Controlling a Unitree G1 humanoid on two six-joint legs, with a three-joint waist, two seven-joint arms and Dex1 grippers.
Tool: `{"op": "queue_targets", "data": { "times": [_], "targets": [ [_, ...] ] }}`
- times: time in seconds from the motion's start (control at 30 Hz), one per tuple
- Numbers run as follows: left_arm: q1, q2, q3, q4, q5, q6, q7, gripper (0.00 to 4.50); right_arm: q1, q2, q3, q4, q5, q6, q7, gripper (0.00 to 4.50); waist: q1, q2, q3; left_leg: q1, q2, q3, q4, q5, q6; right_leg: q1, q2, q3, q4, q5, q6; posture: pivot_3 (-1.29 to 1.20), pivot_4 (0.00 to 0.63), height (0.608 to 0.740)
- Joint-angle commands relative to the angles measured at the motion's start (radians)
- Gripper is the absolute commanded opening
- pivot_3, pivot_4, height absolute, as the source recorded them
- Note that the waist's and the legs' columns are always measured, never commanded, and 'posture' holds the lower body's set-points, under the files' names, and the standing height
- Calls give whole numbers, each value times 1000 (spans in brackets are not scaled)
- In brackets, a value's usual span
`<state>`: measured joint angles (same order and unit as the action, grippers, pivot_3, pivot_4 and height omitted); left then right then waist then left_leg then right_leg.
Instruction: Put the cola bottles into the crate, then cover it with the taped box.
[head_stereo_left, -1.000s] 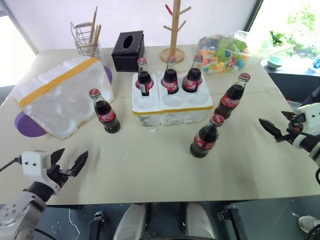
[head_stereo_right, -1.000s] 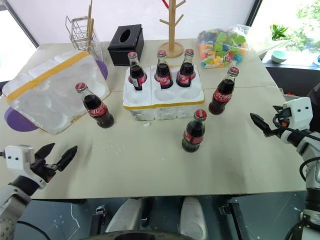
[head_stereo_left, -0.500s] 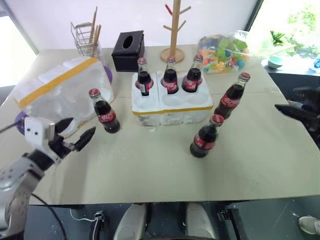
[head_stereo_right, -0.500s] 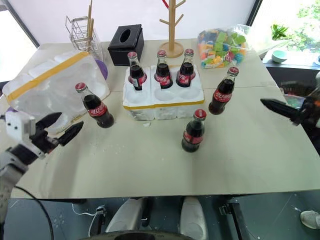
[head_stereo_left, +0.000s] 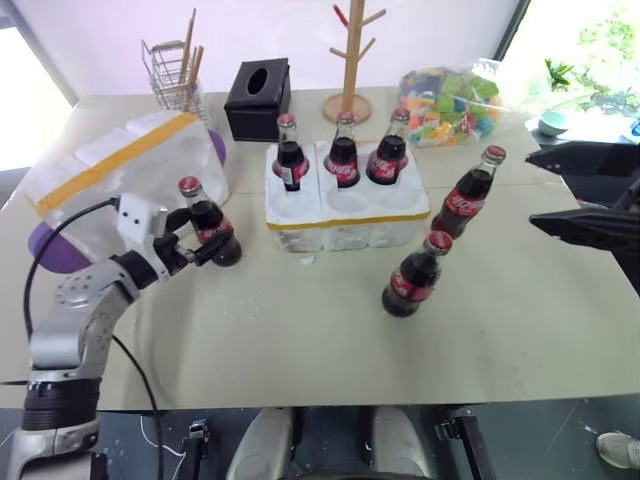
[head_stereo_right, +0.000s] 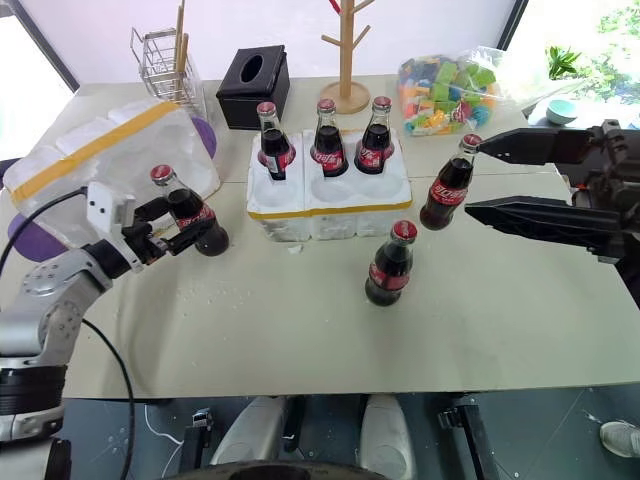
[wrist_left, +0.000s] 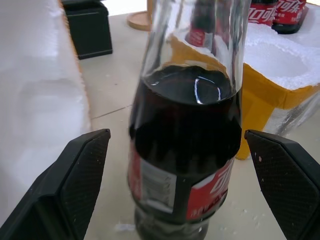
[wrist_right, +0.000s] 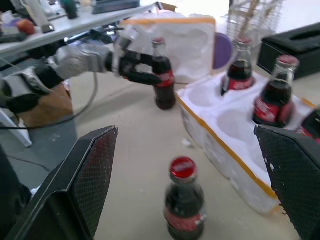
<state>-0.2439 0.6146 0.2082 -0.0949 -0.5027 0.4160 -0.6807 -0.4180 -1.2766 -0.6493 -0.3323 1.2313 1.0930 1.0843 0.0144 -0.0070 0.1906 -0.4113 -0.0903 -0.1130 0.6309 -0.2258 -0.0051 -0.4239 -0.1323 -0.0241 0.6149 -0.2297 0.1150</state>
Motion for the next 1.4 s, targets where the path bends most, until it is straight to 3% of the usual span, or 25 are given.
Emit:
{"op": "queue_targets", "data": {
  "times": [0.03, 0.1, 0.13, 0.2, 0.27, 0.43, 0.57, 0.7, 0.8, 0.9, 1.07, 1.2, 1.4],
  "targets": [
    [-36, -6, -14, 40, 36, -49, -19, 4481, -26, -10, -25, -40, 58, 0, -27, 4500, -1, 0, 0, 0, 0, 0, 0, 0, 0, 0, 0, 0, 0, 1, 1, 0, 150, 740],
    [-47, -11, -26, 73, 59, -71, -25, 4481, -25, -4, -15, -55, 63, -8, -37, 4500, 0, 0, 0, 0, 0, 0, 0, 0, 0, 0, 0, 0, 0, 1, 3, 0, 150, 740],
    [-51, -15, -22, 85, 58, -84, -31, 4245, -29, 2, -5, -60, 66, -16, -46, 4500, -1, 0, 0, 0, 0, 0, 0, 0, 0, 0, 0, 0, 0, 2, 3, 0, 150, 740],
    [-54, -18, -12, 93, 55, -93, -36, 3719, -36, 9, 9, -64, 69, -25, -59, 4500, -1, 0, 0, 0, 0, 0, 0, 0, 0, 0, 0, 0, 0, 2, 3, 0, 150, 740],
    [-50, -13, 1, 82, 50, -85, -34, 2789, -34, 12, 16, -65, 65, -31, -61, 4500, 0, 0, 0, 0, 0, 0, 1, 0, 0, 0, 0, 0, 0, 2, 3, 0, 150, 740],
    [-30, 31, 37, -1, -16, -8, -76, 2789, -16, 16, 45, -62, 20, -62, -55, 4500, -2, 0, 0, 0, 0, 0, 0, 0, 0, -1, 0, 0, 0, 2, 4, 0, 150, 740],
    [-60, 113, 86, -109, -189, 178, -150, 2789, -2, 25, 57, -67, -4, -82, -51, 4500, -1, -1, 1, -3, 0, 0, 0, 0, 0, -3, 1, 0, 1, 2, 4, 0, 150, 740],
    [-193, 209, 113, -133, -402, 383, -236, 2789, 5, 37, 69, -74, -16, -97, -66, 4500, 2, -2, 2, -5, 0, -1, 2, 0, 0, -4, 1, 0, 1, 2, 4, 0, 150, 740],
    [-335, 205, 92, -70, -450, 430, -254, 2789, 1, 47, 78, -77, -18, -103, -82, 4500, 2, -3, 2, -6, -1, -1, 4, 0, 0, -4, 1, -1, 1, 3, 5, 0, 150, 740],
    [-506, 126, 13, 76, -371, 377, -248, 2789, -2, 63, 90, -76, -19, -108, -111, 4500, 0, -3, 2, -5, -1, 0, 5, 0, 0, -3, 1, -1, 1, 5, 7, 0, 150, 740],
    [-660, 15, -144, 332, -148, 162, -327, 2789, 12, 91, 86, -93, -8, -102, -164, 4500, -2, -3, 2, -4, -1, 2, 6, 1, 0, -3, 1, 2, 2, 6, 8, 0, 150, 740],
    [-680, -27, -240, 423, -34, 59, -422, 2789, 48, 116, 62, -123, 3, -97, -209, 4500, -5, -6, 4, -5, 0, 3, 7, 0, 1, -3, 2, 2, 2, 7, 8, 0, 150, 740],
    [-680, -113, -266, 541, 87, -103, -400, 2789, 98, 141, 41, -150, 23, -99, -251, 4500, 0, -6, 4, -7, -1, 2, 7, 0, 1, -5, 1, 2, 2, 8, 10, 0, 150, 740]
  ]
}}
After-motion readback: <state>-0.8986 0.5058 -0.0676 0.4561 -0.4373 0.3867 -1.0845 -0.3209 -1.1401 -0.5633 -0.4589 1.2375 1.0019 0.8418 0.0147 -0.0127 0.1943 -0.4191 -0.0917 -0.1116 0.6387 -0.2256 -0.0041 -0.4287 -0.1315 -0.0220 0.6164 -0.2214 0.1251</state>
